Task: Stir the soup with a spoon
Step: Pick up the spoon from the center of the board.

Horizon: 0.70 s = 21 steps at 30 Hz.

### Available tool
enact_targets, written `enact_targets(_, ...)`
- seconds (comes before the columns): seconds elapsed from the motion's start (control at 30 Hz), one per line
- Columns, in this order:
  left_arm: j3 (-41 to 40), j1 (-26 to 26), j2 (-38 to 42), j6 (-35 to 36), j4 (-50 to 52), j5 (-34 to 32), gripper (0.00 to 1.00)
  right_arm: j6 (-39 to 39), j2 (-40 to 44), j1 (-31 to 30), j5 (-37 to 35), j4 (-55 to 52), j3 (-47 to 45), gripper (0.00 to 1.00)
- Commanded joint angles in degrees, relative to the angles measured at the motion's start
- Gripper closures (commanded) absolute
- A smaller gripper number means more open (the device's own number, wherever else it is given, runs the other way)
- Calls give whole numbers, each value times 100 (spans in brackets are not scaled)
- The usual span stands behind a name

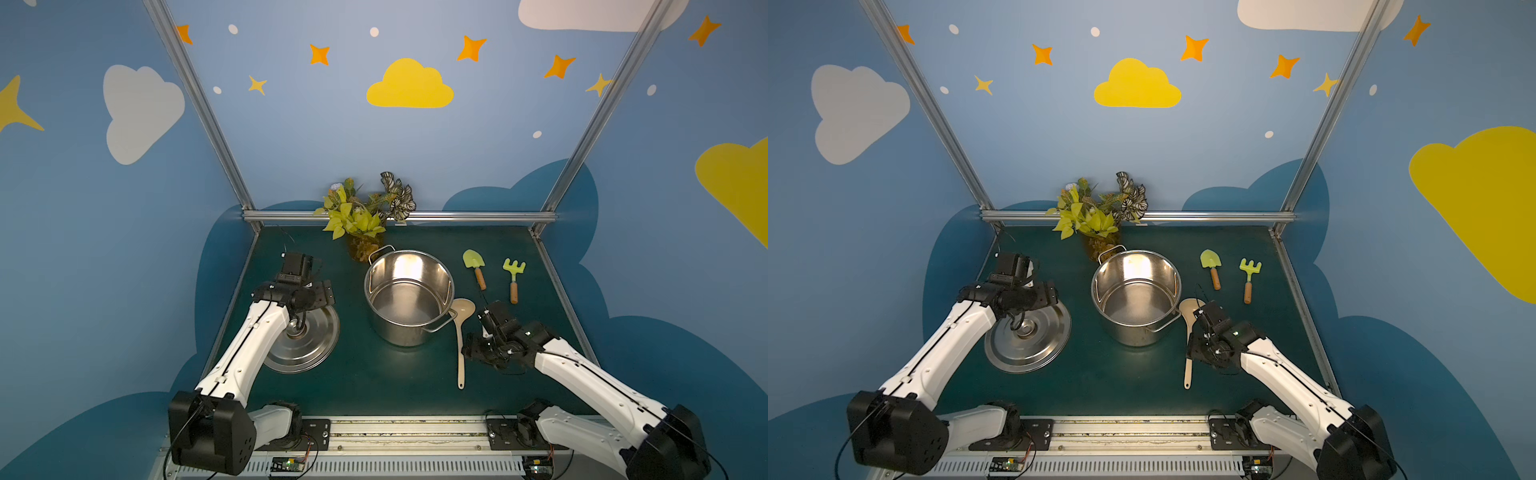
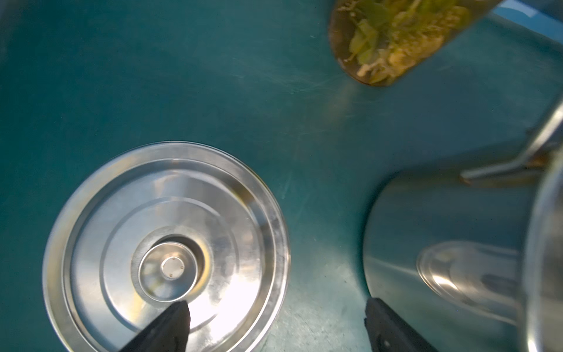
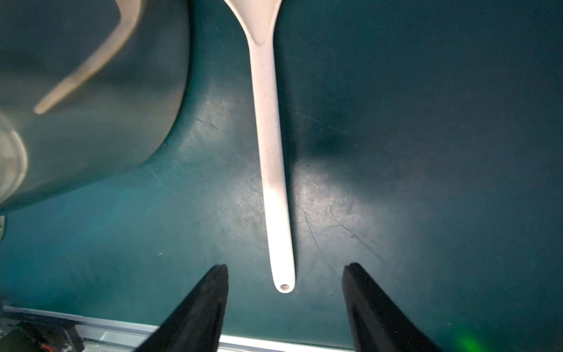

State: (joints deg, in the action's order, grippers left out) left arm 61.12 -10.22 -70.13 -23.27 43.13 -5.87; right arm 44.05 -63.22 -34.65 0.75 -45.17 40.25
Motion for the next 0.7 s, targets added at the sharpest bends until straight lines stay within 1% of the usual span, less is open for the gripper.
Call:
enact_targets(0.0, 133, -225, 84, 141, 435, 177, 7, -120, -511, -30, 199, 186, 189, 39)
enact_targets(0.1, 197, -386, 138, 188, 578, 361, 7, -327, -1257, -14, 329, 275, 421, 46)
enact_targets(0.13, 199, -442, 179, 198, 610, 406, 7, -363, -1425, -15, 374, 309, 475, 50)
enact_targets(0.2, 194, -523, 257, 250, 627, 525, 7, -389, -1729, -23, 405, 395, 528, 55)
enact_targets(0.37, 121, -635, 485, 426, 601, 881, 7, -407, -2113, -16, 426, 600, 578, 58)
enact_targets(0.53, 165, -698, 731, 541, 595, 1111, 7, -444, -2370, -17, 371, 661, 648, 69)
enact_targets(0.67, 284, -725, 836, 601, 606, 1304, 7, -440, -2377, -9, 311, 661, 676, 84)
